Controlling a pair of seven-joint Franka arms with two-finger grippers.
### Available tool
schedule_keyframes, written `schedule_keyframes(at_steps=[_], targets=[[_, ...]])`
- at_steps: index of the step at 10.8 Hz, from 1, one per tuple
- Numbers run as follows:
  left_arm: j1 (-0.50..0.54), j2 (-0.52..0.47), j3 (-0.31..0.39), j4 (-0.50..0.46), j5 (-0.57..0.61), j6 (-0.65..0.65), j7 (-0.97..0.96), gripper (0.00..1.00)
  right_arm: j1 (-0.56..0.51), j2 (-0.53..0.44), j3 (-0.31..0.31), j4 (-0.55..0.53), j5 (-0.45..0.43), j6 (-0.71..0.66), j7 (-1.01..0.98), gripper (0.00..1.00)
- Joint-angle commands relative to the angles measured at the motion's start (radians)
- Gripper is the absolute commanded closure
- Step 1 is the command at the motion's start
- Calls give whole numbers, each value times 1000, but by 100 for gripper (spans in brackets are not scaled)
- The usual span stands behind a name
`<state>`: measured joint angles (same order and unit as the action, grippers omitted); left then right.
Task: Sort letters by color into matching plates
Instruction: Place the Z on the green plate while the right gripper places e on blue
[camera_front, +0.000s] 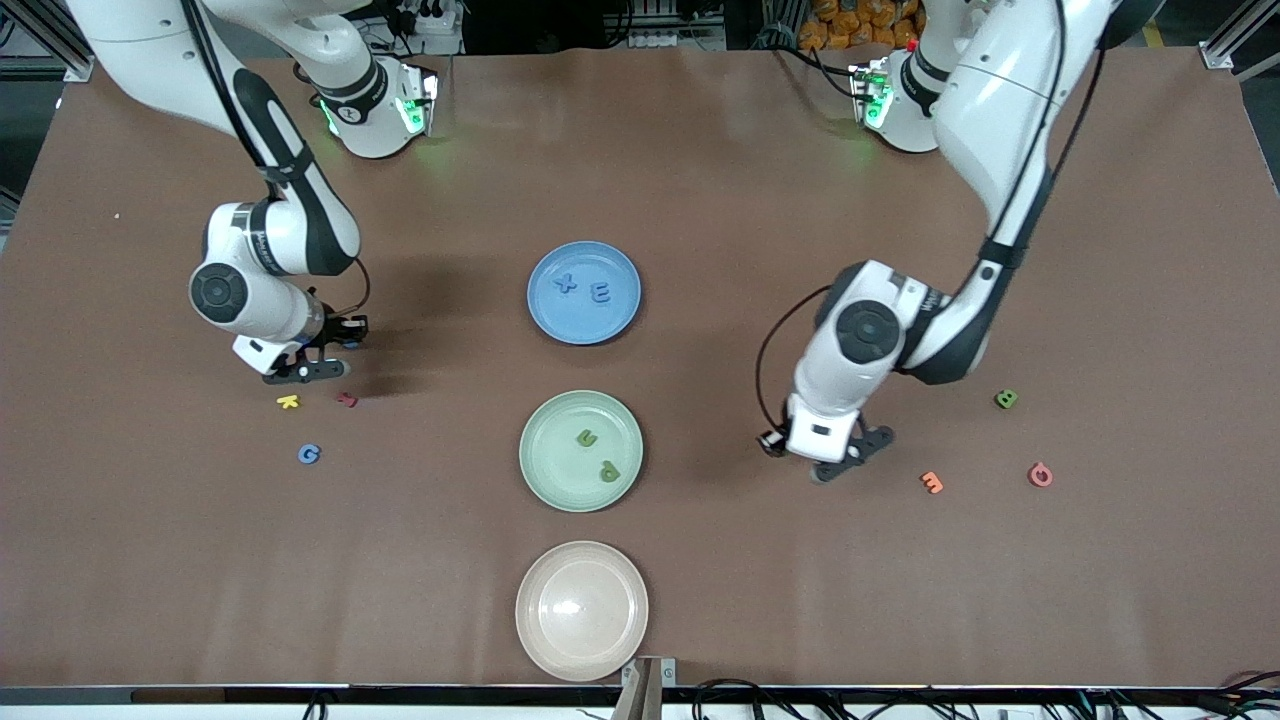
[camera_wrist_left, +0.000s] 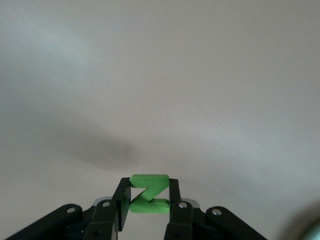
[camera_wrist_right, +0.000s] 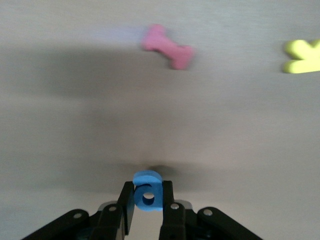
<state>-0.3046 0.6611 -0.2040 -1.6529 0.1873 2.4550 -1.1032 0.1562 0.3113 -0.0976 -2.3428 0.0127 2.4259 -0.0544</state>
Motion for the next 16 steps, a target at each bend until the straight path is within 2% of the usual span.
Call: schedule_keyframes(at_steps=[1,3,5,8,10,11,12,14,16], targets=[[-123,35,15,77,-86,-18,-43,100,43,-58,126,3,12,-68,274,100],[-181,67,17,122,-91,-16,-69,100,66,-66,208,17,13,-71,446,100],[-227,97,18,179,-91,2,-119,100,129,-63,258,54,55,-71,609,100],[-316,126,58,197,-85,218,-254,100,222,-43,297,138,128,-97,779,100],[-390,141,136,197,-86,338,-346,100,261,-18,324,186,130,-114,882,100],[-416,144,159,197,-83,349,-377,26,279,-11,340,201,130,-114,933,100],[-427,146,163,191,-71,349,-374,0,290,-2,348,209,130,-111,962,100],[-418,144,164,183,-66,346,-379,0,295,15,371,220,130,-94,998,100],[-415,138,208,133,-65,340,-380,0,309,49,372,227,130,-42,1024,100]])
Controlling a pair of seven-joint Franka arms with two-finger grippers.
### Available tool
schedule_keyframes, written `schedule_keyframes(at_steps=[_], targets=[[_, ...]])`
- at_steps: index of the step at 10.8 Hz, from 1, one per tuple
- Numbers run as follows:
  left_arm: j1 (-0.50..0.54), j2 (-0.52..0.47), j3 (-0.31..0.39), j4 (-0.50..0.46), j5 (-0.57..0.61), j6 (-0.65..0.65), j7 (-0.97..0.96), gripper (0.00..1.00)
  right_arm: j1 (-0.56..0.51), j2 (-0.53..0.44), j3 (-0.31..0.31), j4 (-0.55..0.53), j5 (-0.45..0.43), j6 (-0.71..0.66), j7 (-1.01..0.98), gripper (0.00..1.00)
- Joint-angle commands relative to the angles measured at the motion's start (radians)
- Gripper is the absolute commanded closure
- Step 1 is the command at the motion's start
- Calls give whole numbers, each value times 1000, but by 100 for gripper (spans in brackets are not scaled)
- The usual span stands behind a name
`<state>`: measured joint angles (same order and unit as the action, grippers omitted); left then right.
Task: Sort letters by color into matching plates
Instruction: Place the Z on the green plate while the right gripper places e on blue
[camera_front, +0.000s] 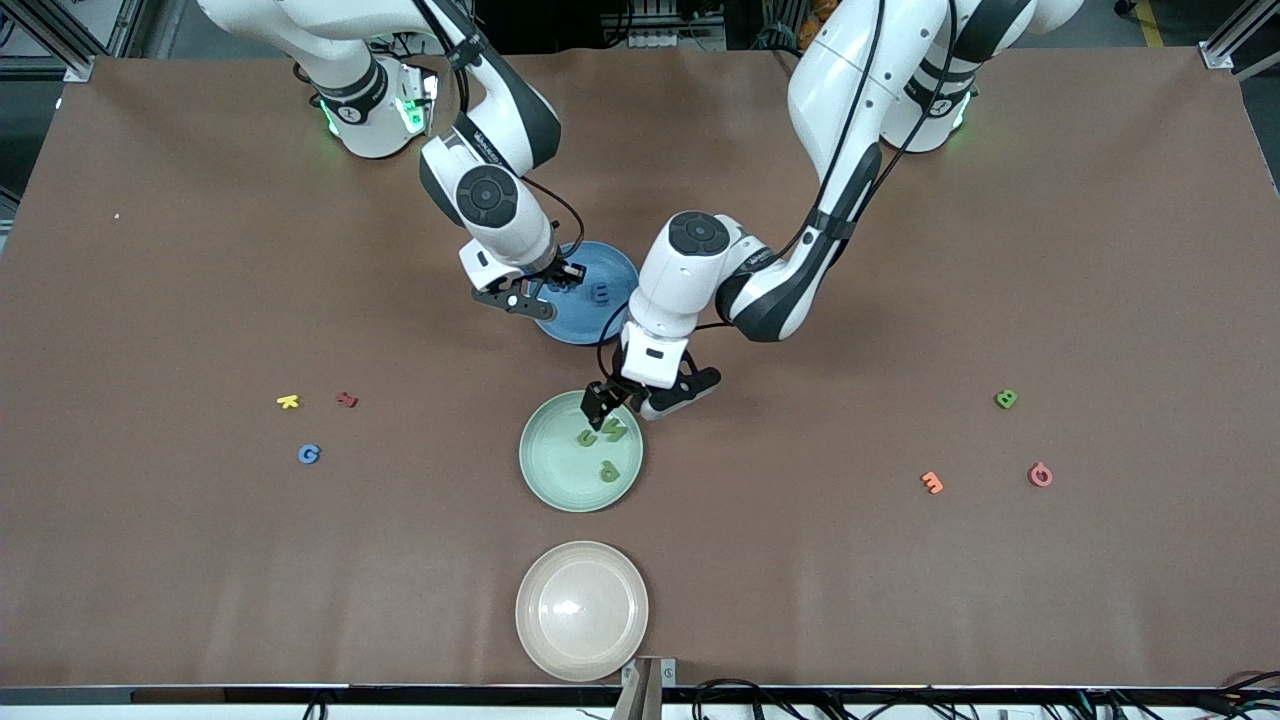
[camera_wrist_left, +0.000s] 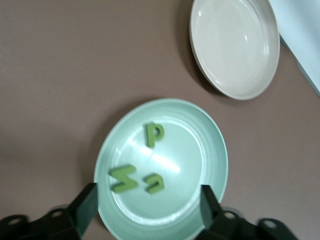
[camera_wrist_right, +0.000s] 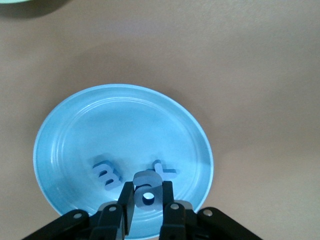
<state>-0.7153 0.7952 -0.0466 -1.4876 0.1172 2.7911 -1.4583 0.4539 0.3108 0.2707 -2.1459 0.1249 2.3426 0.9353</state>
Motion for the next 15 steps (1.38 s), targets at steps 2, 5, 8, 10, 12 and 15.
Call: schedule_keyframes(at_steps=[2,5,8,10,12,15], targets=[[-3,-16,103,-133,7,4,-20,0,20,92,4,47,15,92,39,100],[8,-56,194,-279,70,4,-1,0,23,131,2,86,16,96,40,25],[136,-187,202,-440,85,4,207,0,3,114,2,83,16,86,28,13],[224,-295,188,-560,85,4,358,0,-50,67,2,75,10,54,-16,17],[282,-377,182,-688,85,4,517,0,-128,7,1,75,9,-53,-135,19],[402,-470,180,-841,85,4,753,0,-286,-36,-37,77,-2,-140,-488,19]])
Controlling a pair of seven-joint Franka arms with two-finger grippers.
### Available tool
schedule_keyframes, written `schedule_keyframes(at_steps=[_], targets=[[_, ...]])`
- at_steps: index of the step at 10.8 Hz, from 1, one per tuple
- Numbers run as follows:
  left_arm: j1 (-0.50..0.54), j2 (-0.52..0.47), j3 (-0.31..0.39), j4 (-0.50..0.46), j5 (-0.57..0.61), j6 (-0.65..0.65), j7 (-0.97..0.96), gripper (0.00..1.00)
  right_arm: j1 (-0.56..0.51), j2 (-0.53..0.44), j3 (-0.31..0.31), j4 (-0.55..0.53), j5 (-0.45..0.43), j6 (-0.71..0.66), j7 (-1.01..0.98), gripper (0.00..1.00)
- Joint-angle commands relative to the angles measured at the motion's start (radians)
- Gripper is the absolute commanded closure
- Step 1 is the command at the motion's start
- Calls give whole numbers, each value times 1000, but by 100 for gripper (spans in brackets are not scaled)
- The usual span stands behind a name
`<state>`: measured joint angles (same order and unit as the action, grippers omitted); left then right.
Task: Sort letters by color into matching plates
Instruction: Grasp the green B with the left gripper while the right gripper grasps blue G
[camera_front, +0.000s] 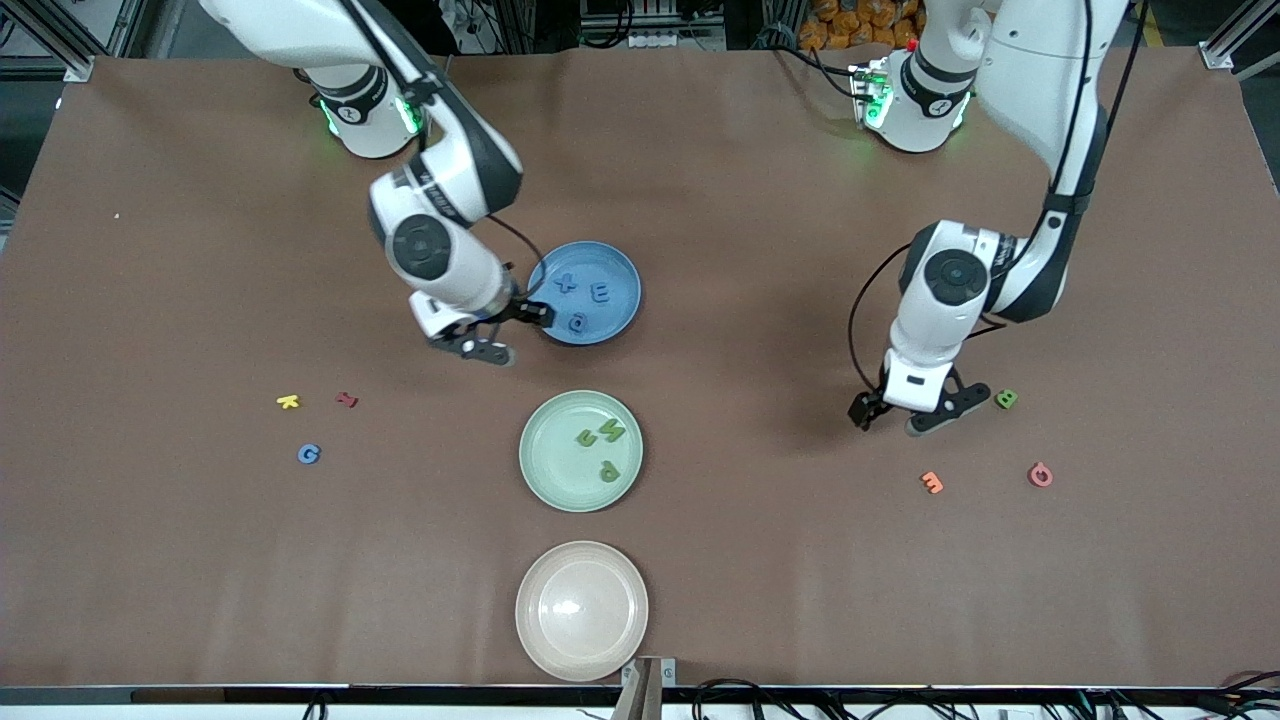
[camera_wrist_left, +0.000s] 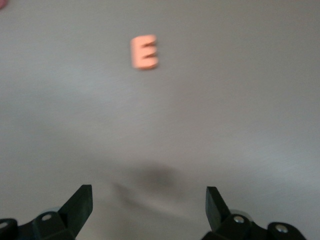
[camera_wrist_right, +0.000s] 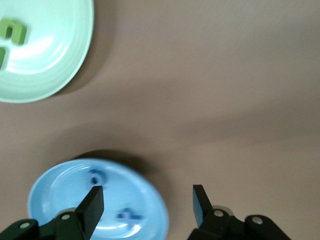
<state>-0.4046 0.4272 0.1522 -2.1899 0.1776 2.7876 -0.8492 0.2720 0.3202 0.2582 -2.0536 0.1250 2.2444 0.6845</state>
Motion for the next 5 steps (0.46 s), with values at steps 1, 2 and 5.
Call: schedule_keyframes(at_steps=[1,2,5], targets=[[146,-102,-20,-146,25,7,210,0,-112,-41,-84,-14,-22,-37,-349,20],[212,-96,-25,-139,14,6,234,0,-105,-29,-133,-13,-42,-23,-423,20],[377,-59,-104,-75,-94,6,233,0,-109,-4,-206,25,-79,20,-540,20]])
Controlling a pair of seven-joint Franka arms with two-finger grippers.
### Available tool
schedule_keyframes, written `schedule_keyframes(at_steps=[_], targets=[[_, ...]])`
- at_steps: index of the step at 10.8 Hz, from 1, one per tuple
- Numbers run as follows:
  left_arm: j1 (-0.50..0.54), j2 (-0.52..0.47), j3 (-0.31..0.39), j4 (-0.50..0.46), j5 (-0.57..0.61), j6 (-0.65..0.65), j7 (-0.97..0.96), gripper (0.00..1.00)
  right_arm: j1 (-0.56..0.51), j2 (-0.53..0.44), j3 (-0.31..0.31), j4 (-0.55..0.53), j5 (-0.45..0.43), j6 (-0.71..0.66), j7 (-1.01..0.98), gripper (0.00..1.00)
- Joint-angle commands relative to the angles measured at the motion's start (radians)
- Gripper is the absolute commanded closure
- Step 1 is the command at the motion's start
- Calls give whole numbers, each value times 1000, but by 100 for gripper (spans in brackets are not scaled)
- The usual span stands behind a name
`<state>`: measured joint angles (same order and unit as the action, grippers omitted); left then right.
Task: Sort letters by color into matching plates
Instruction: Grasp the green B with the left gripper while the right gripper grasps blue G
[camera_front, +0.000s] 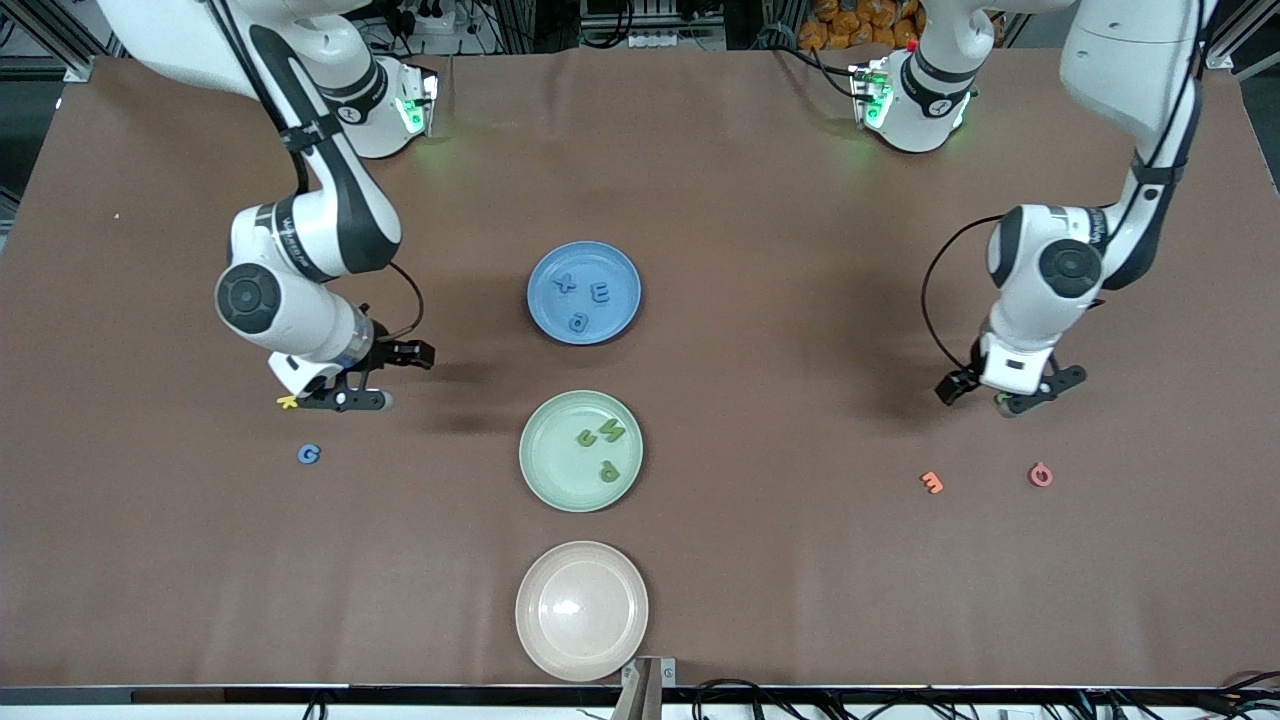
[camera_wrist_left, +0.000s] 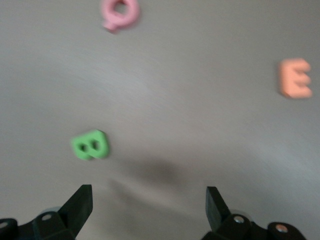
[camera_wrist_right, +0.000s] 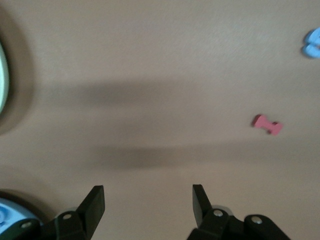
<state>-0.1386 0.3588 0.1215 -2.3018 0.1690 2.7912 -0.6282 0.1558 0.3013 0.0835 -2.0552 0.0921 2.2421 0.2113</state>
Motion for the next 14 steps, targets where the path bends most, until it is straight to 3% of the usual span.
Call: schedule_keyframes(at_steps=[1,3,6,9,10,12,14], targets=[[144,35,-92,65,-144,-1,10,0,8,28,-60,52,-105,40,-99,20],[159,58,-97,114,-242,-57,4,0,5,85,-100,102,-230,112,-162,20],[149,115,-92,260,-279,-266,5,0,-28,229,-165,160,-235,311,-432,19],[154,173,-86,262,-235,-272,36,0,-110,309,-160,202,-157,335,-663,19],[157,183,-85,262,-205,-272,36,0,-142,334,-148,228,-84,333,-790,19],[191,183,-80,260,-154,-272,38,0,-150,369,-149,256,148,312,-947,20],[226,177,-80,257,-115,-274,50,0,-148,374,-151,260,175,307,-963,24]])
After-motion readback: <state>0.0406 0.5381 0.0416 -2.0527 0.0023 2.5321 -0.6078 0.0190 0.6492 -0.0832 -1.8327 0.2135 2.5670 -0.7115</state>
